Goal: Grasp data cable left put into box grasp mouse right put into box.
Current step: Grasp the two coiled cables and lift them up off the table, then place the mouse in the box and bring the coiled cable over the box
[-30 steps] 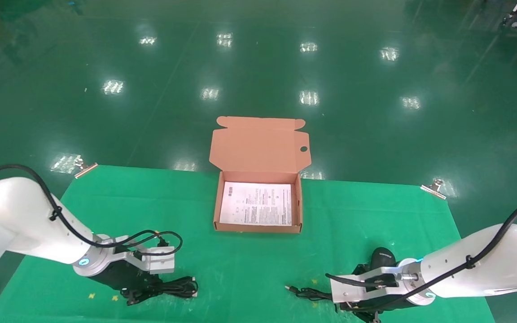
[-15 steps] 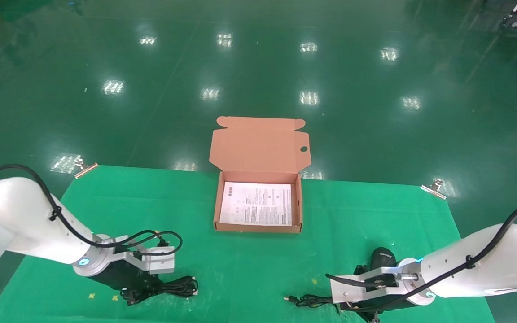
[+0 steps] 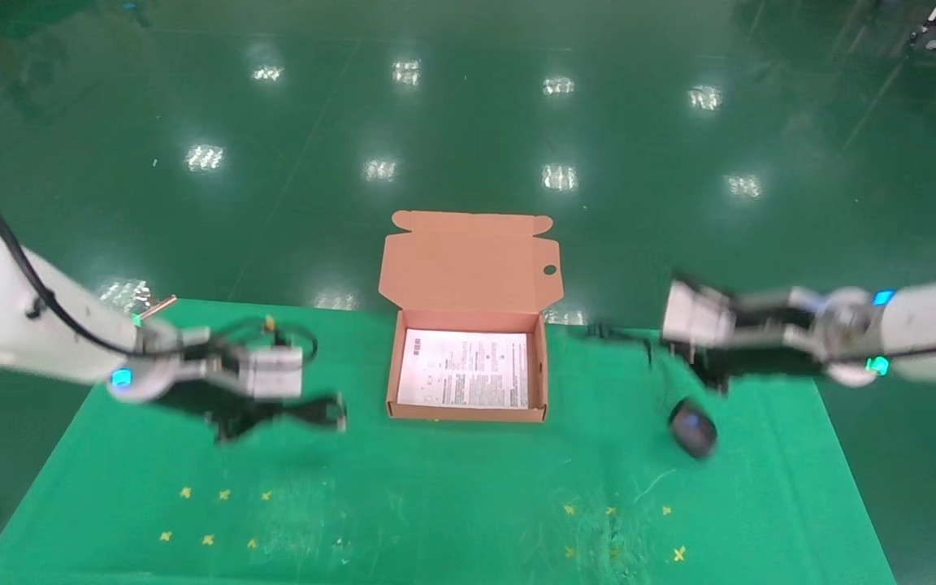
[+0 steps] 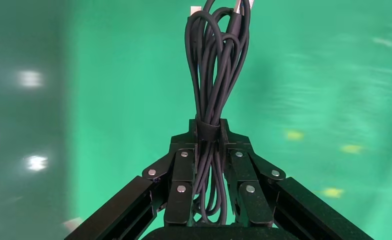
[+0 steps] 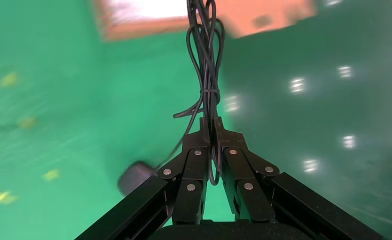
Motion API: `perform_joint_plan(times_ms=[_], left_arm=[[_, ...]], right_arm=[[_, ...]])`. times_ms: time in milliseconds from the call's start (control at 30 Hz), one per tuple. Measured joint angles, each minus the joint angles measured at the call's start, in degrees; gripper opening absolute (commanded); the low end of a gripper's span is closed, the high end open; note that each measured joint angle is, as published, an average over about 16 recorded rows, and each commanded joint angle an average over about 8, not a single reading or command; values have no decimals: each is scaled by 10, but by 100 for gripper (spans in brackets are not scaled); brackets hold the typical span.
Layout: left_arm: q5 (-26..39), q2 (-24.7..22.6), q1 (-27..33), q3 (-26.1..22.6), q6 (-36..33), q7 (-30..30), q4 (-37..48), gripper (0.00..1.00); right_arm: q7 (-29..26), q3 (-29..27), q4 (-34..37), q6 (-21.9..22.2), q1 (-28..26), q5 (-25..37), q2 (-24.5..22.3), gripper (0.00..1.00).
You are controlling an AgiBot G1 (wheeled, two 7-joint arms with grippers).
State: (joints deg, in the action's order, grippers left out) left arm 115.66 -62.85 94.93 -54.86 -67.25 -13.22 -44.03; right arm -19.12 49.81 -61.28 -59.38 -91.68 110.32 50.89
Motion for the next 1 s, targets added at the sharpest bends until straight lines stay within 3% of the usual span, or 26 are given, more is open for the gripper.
perform_joint_plan(times_ms=[333,700,1000], left_arm=[[79,0,55,15,53,-116,-123,0],[132,-33,113,34,103,-173,-123,0],[151,-38,128,35,111,-186,-121,0]], right_arm=[[-14,-35,-12,60,-88,6,55,0],[73,-55,92,111,-162,-31,150,0],[126,-60,144,116,-184,-56,184,0]])
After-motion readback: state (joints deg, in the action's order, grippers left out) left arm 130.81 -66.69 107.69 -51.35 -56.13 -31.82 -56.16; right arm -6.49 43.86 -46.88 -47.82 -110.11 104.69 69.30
